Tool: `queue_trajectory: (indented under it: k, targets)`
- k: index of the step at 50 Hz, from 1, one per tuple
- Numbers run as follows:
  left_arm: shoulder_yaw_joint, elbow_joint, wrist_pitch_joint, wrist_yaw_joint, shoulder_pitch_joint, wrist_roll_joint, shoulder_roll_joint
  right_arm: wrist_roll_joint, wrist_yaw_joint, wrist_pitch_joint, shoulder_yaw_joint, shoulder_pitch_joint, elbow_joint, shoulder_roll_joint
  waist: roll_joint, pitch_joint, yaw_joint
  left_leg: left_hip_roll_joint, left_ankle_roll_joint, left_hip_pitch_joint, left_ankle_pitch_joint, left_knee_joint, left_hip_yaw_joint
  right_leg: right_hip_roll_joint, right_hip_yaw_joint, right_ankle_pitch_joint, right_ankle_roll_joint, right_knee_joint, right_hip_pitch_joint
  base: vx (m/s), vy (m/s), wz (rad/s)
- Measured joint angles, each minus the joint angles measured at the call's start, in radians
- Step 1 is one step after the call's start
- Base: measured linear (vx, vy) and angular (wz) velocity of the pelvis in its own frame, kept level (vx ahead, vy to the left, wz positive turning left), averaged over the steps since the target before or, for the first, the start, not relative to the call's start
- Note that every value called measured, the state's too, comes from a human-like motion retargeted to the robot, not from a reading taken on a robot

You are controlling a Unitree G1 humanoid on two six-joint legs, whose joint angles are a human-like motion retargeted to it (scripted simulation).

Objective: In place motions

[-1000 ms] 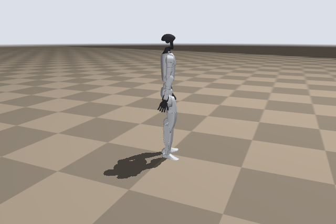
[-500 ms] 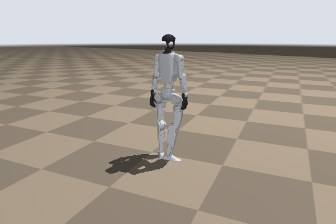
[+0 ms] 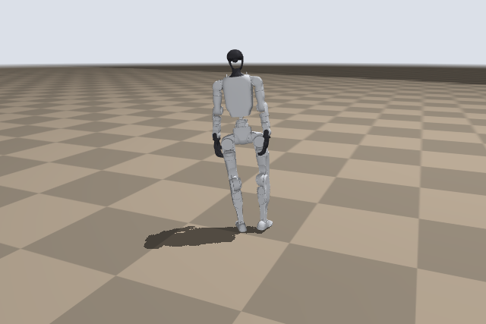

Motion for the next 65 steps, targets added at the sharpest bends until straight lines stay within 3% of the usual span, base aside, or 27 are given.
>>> queue_trajectory:
  k: [2,3,4,5,7,9,17,22,25,28,32,36,40,45,49,52,55,57,59,65]
  targets:
    - [0.01,0.0,0.0,0.014,0.006,-0.013,0.005,-0.029,0.0,-0.006,0.011,0.01,-0.025,0.003,-0.04,0.016,0.0,-0.041,0.002,0.028,0.002,-0.002,-0.03,0.016,0.019,0.018,-0.045,-0.111,0.013,0.12,-0.23,1.15]
    - [0.019,0.005,0.001,0.022,0.009,-0.026,0.009,-0.051,0.003,-0.008,0.019,0.015,-0.043,0.006,-0.054,0.022,0.003,-0.052,0.0,0.042,0.004,-0.006,-0.041,0.043,0.067,0.036,-0.115,-0.142,0.014,0.13,-0.14,0.27]
    - [0.031,0.011,-0.001,0.028,0.013,-0.038,0.012,-0.071,0.007,-0.01,0.029,0.017,-0.06,0.004,-0.073,0.017,0.035,-0.061,-0.001,0.047,0.002,-0.009,-0.018,0.025,0.037,0.034,-0.112,-0.15,0.031,0.11,-0.1,-0.69]
    - [0.044,0.018,-0.003,0.033,0.017,-0.05,0.013,-0.092,0.012,-0.013,0.041,0.017,-0.075,0.001,-0.094,0.008,0.082,-0.069,-0.003,0.047,-0.003,-0.011,0.021,-0.016,-0.032,0.022,-0.072,-0.147,0.055,0.05,-0.08,-0.48]
    - [0.051,0.036,-0.011,0.061,0.025,-0.075,0.003,-0.132,0.021,-0.011,0.032,0.018,-0.114,-0.006,-0.089,0.009,0.072,-0.073,-0.002,0.047,0.002,-0.007,-0.025,-0.006,-0.101,0.01,-0.084,-0.147,0.069,-0.02,-0.04,0.52]
    - [0.063,0.049,-0.02,0.091,0.031,-0.103,-0.015,-0.153,0.016,-0.011,0.029,0.01,-0.156,-0.017,-0.084,0.022,0.09,-0.071,-0.002,0.056,-0.001,-0.006,-0.025,-0.007,-0.051,0.021,-0.055,-0.152,0.074,-0.09,0.01,0.12]
    - [0.023,0.051,-0.02,0.055,0.037,-0.07,-0.038,-0.062,-0.034,-0.038,0.002,-0.029,-0.238,-0.013,-0.07,0.024,0.054,-0.073,-0.007,0.038,-0.065,0.082,-0.042,-0.02,-0.074,0.035,-0.042,-0.177,0.081,-0.11,0.06,0.14]
    - [0.018,0.024,-0.022,0.064,0.028,-0.081,-0.061,-0.02,0.044,-0.025,0.007,-0.032,-0.277,-0.004,-0.114,0.059,0.157,-0.086,-0.024,0.042,-0.071,0.189,-0.034,-0.047,0.066,0.062,-0.031,-0.133,0.043,-0.06,0.18,-1.63]
    - [0.032,0.003,-0.04,0.078,0.036,-0.11,-0.089,-0.06,0.062,-0.026,0.019,-0.035,-0.306,-0.008,-0.135,0.088,0.231,-0.145,0.002,0.031,-0.049,0.236,-0.26,-0.039,0.193,0.092,-0.039,-0.121,0.018,-0.12,0.26,-2.61]
    - [0.023,-0.002,-0.065,0.117,0.045,-0.13,-0.095,-0.108,0.058,-0.037,0.053,-0.041,-0.335,-0.015,-0.125,0.099,0.231,-0.15,-0.027,0.049,-0.056,0.212,-0.363,0.004,0.311,0.127,-0.047,-0.115,-0.016,-0.22,0.31,-2.35]
    - [-0.011,0.014,-0.063,0.118,0.043,-0.117,-0.074,-0.148,0.044,-0.037,0.089,-0.074,-0.346,-0.019,-0.083,0.094,0.082,-0.105,0.041,0.089,-0.102,0.125,-0.195,0.063,0.398,0.196,-0.064,-0.136,-0.064,-0.38,0.35,-1.48]
    - [-0.043,0.041,-0.042,0.089,0.022,-0.09,-0.029,-0.102,0.007,-0.04,0.124,-0.111,-0.323,-0.01,-0.046,0.097,-0.045,-0.07,0.019,0.092,-0.106,0.08,-0.075,0.093,0.412,0.2,-0.085,-0.157,-0.119,-0.42,0.48,-2.21]
    - [-0.048,0.061,-0.033,0.118,0.016,-0.038,0.015,-0.085,-0.012,-0.072,0.148,-0.118,-0.299,-0.033,-0.008,0.097,-0.045,-0.012,-0.008,0.118,-0.137,0.043,0.182,0.035,0.05,0.091,-0.176,-0.144,-0.125,-0.42,0.66,-3.46]
    - [-0.01,0.083,-0.037,0.139,0.049,-0.046,0.033,-0.197,-0.025,-0.055,0.154,-0.115,-0.276,-0.085,0.03,0.069,0.007,0.043,-0.07,0.155,-0.172,0.016,0.557,-0.009,-0.362,-0.073,-0.225,-0.114,-0.075,-0.4,0.63,-3.84]
    - [0.011,0.083,-0.031,0.136,0.059,-0.044,0.03,-0.203,-0.057,-0.033,0.114,-0.115,-0.244,-0.111,0.072,0.052,0.016,0.065,-0.122,0.183,-0.192,0.002,0.781,-0.017,-0.665,-0.166,-0.202,-0.091,-0.006,-0.47,0.58,-3.27]
    - [0.016,0.075,-0.021,0.135,0.042,-0.023,0.023,-0.151,-0.082,-0.014,0.049,-0.108,-0.212,-0.119,0.094,0.047,0.017,0.061,-0.152,0.198,-0.204,0.002,0.864,0.001,-0.82,-0.142,-0.179,-0.112,0.047,-0.47,0.45,-2.54]
    - [0.009,0.052,-0.016,0.13,0.007,-0.01,0.012,-0.054,-0.118,-0.007,-0.029,-0.096,-0.165,-0.12,0.095,0.049,0.026,0.044,-0.181,0.22,-0.21,0.009,0.925,0.007,-0.785,-0.006,-0.207,-0.14,0.039,-0.35,0.3,-1.88]
    - [-0.002,0.025,-0.018,0.117,-0.016,-0.017,0.006,0.01,-0.144,-0.004,-0.076,-0.084,-0.124,-0.117,0.105,0.044,0.02,0.045,-0.197,0.23,-0.21,0.014,0.955,0.023,-0.667,-0.017,-0.252,-0.143,-0.001,-0.41,0.18,-1.16]
    - [-0.012,-0.001,-0.022,0.104,-0.035,-0.024,-0.003,0.06,-0.16,0.002,-0.116,-0.062,-0.083,-0.111,0.125,0.035,-0.006,0.053,-0.208,0.234,-0.207,0.021,0.964,0.038,-0.685,-0.015,-0.268,-0.168,0.005,-0.33,0.12,-0.43]
    - [-0.04,-0.085,-0.042,0.065,-0.097,-0.059,-0.062,0.19,-0.165,0.007,-0.207,-0.014,0.063,-0.094,0.167,0.02,-0.032,0.074,-0.231,0.272,-0.158,0.039,0.965,0.056,-0.629,-0.034,-0.239,-0.176,0.012,-0.31,0.08,-0.24]
